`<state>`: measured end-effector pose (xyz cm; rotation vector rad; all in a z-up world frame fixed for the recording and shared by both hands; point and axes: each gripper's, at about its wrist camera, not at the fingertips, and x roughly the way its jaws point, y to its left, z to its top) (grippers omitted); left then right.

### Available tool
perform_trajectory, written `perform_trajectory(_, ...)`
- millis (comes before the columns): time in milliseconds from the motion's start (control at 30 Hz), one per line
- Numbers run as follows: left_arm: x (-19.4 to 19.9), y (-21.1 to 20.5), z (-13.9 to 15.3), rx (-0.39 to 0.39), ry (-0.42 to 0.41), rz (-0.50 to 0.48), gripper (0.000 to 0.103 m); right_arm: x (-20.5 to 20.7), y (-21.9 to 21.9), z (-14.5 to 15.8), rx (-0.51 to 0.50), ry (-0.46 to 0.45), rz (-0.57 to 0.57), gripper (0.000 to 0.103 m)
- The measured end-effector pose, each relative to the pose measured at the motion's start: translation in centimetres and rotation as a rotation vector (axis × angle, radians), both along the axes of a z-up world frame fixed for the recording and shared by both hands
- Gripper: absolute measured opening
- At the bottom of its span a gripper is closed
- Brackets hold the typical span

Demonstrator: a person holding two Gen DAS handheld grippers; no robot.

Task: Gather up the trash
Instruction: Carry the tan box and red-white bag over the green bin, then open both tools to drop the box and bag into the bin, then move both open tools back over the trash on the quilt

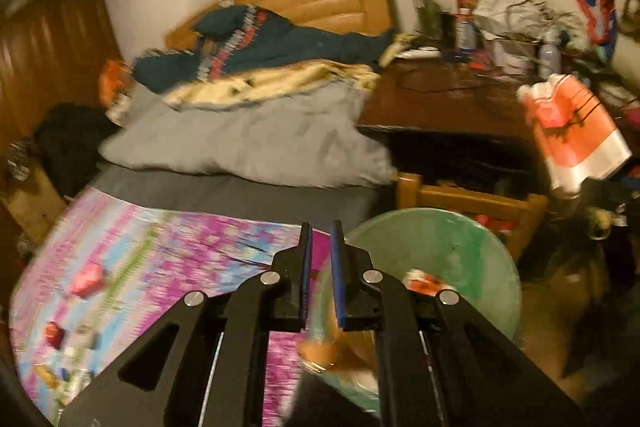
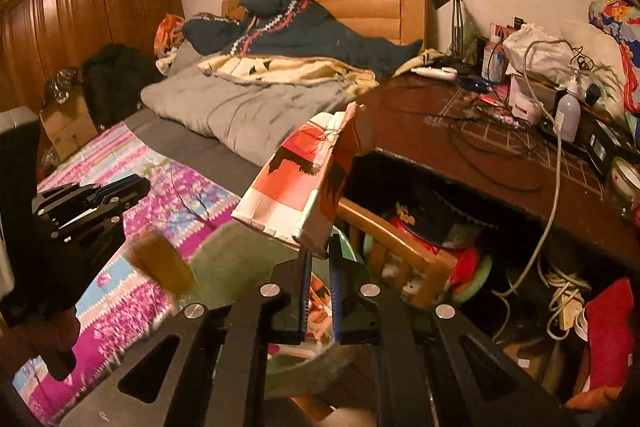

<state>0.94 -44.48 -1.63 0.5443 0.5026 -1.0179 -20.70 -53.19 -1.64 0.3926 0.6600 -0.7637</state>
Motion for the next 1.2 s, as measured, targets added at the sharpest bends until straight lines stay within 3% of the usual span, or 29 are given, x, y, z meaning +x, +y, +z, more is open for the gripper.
perform_trajectory(67,0.7,-0.5,-1.1,0.027,0.049,-0.020,0.008,0.1,0.0,-0.7,0.019,0.005,0.002,0.010)
perform_trajectory(200,0.9,-1.2,-2.0,0.057,0.031,-0.028,0.008,1.4,-0.1,-1.8,0.035,0.066,0.031,0.010)
perform_trajectory(300,2.0,-0.9,-1.8,0.042,0.064,0.011,0.008,2.5,0.0,-2.9,0.068,0.094,0.045,0.029)
perform_trajectory(400,2.5,-0.6,-1.9,0.050,0.069,0.041,0.008,3.3,0.0,-3.6,0.082,0.102,0.046,0.029)
perform_trajectory(733,2.2,1.0,-2.4,0.047,0.090,0.068,0.008,2.8,0.0,-3.3,0.086,0.036,0.008,0.029)
perform_trajectory(933,3.6,4.0,-3.3,0.052,0.098,0.158,0.010,3.8,1.6,-2.4,0.035,-0.025,0.013,0.029)
perform_trajectory(1033,4.3,6.3,-3.2,0.036,0.076,0.206,0.025,5.0,2.7,-2.2,0.020,-0.058,0.028,0.031)
perform_trajectory(1100,4.6,8.3,-3.1,0.015,0.038,0.244,0.043,6.3,3.9,-1.9,-0.004,-0.076,0.047,0.034)
perform_trajectory(1200,5.3,11.8,-2.7,-0.010,-0.001,0.297,0.050,8.1,6.2,-1.4,-0.057,-0.114,0.077,0.058)
